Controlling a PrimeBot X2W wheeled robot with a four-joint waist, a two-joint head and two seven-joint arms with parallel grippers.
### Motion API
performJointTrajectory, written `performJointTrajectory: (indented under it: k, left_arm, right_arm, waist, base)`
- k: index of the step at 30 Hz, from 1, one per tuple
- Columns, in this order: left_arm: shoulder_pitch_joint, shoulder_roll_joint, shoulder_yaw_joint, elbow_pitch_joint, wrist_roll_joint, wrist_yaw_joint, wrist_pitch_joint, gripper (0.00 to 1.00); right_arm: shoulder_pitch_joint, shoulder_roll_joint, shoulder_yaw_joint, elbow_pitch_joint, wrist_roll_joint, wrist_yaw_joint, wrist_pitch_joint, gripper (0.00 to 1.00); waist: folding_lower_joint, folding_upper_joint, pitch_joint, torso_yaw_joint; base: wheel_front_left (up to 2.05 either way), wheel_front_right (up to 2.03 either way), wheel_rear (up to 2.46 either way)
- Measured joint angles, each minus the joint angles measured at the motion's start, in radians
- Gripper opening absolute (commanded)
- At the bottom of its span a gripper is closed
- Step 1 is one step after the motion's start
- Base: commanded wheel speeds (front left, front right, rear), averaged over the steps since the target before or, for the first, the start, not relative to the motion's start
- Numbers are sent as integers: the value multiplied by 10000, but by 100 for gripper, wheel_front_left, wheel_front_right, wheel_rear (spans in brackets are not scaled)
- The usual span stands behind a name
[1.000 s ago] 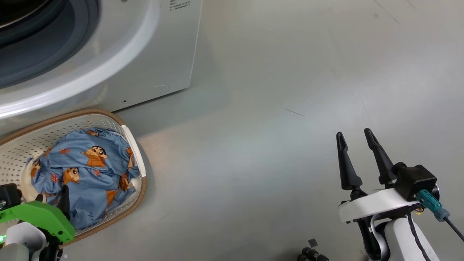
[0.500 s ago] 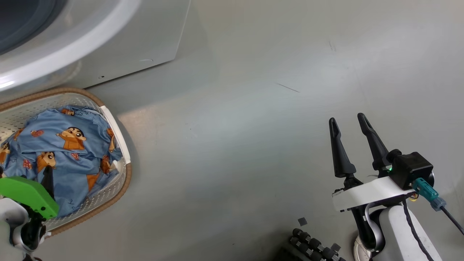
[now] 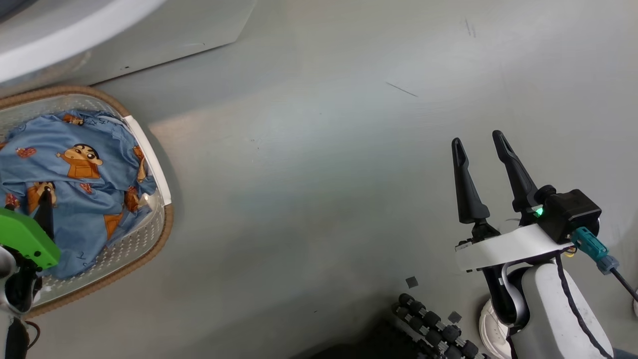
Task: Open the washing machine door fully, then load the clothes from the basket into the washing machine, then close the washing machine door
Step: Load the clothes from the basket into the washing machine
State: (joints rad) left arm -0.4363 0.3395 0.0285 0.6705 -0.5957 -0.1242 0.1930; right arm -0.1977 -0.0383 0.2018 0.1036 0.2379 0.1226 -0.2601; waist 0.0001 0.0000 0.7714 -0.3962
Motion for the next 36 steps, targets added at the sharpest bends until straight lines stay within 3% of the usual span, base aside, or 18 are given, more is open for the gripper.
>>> performJointTrajectory:
  k: [16,36]
  left_arm:
    - [-1133,441,-299,111,48,0,10,100]
    - [-2266,545,-690,462,58,0,-167,100]
  right_arm:
    - [-450,10,138,-186,-8,0,0,100]
    - [-821,21,420,-213,2,0,0,100]
  waist:
    - [0,0,1218,33]
    - [0,0,2195,-77]
  base:
    - [0,0,0]
    - [0,0,0]
